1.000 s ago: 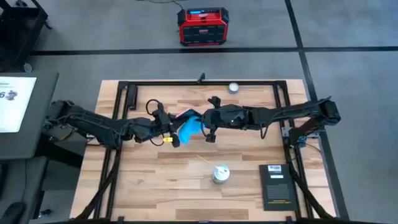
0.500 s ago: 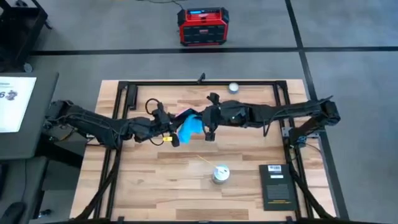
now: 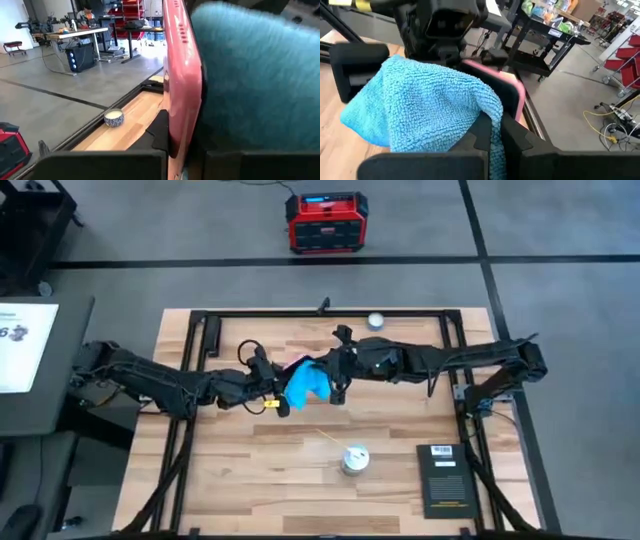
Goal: Apply microfiber cloth
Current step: Wipe the device with a microfiber cloth
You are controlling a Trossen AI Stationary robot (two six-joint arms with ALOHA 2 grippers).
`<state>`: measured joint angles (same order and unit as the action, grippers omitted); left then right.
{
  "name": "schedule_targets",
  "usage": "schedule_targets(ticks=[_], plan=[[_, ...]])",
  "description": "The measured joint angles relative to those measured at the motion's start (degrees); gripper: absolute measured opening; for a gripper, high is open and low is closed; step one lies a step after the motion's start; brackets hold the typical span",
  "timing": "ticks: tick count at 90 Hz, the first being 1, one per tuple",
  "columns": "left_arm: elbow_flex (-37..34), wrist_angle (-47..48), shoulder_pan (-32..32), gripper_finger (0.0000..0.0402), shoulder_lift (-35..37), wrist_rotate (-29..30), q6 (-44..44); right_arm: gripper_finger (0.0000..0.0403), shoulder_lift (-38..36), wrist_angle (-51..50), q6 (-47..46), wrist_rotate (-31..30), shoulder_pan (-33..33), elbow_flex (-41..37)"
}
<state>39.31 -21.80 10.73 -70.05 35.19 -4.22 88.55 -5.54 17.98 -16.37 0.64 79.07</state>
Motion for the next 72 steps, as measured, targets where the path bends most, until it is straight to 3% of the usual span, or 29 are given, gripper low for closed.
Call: schedule_targets(ticks=[23, 38, 72], plan=[[-0.17, 1.97, 0.01, 0.0003, 0.23, -0.51, 0.81, 0.0, -0.48, -4.46, -0.32, 0.05, 0.09, 0.18], [-0.33, 5.54, 0.54, 0.0003, 0.41, -0.74, 0.87, 0.0, -4.75, -7.52, -3.03, -2.5, -0.2, -3.11], [-0.28, 5.67, 1.84, 0.0003, 0.58, 1.09, 0.74, 0.0, -22.72, -10.58, -16.62, -8.67, -0.22, -27.88]])
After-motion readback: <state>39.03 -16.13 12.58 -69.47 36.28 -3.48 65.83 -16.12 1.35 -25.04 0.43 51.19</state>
